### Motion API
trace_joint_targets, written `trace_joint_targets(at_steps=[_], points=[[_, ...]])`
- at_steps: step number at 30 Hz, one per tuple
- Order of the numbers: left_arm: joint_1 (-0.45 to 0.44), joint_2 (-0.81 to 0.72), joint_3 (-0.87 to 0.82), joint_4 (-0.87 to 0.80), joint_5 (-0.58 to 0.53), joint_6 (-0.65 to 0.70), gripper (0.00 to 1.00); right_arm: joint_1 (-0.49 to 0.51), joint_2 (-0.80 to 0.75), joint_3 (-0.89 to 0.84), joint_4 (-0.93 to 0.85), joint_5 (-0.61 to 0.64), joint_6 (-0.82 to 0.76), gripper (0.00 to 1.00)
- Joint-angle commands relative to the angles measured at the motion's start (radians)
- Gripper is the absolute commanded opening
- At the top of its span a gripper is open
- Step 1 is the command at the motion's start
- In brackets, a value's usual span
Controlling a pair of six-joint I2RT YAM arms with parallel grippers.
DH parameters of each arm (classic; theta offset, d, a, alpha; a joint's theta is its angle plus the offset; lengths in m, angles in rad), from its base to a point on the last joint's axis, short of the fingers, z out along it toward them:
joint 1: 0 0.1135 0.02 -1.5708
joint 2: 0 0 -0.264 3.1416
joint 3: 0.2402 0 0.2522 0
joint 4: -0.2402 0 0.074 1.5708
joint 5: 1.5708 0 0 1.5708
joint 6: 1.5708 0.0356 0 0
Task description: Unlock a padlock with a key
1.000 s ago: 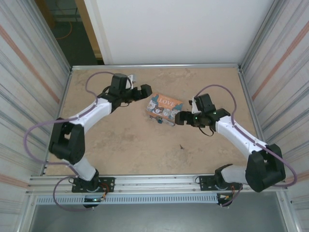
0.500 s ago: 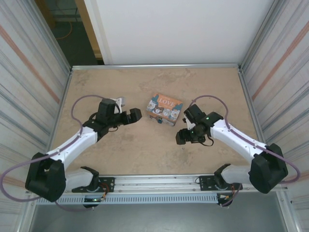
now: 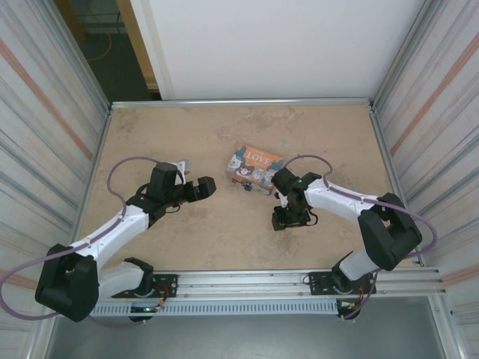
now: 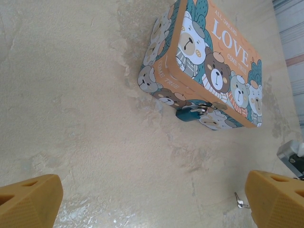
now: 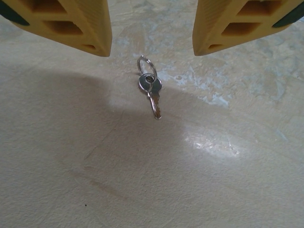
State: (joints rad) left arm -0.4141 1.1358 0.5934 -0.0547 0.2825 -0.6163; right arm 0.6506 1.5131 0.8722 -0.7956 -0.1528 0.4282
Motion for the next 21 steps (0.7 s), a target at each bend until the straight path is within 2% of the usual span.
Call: trace_joint_targets(at_steps=[1, 21], points=[[0.006, 0.001, -0.001, 0.010, -0.018, 0.004, 0.99, 0.005, 0.030, -0.013, 0.005, 0.012, -0.017, 0.43], [0.011, 0.051, 0.013, 0.017, -0.010, 0.016, 0.99, 0.005, 0.129, -0.006, 0.029, 0.012, -0.028, 0.17]])
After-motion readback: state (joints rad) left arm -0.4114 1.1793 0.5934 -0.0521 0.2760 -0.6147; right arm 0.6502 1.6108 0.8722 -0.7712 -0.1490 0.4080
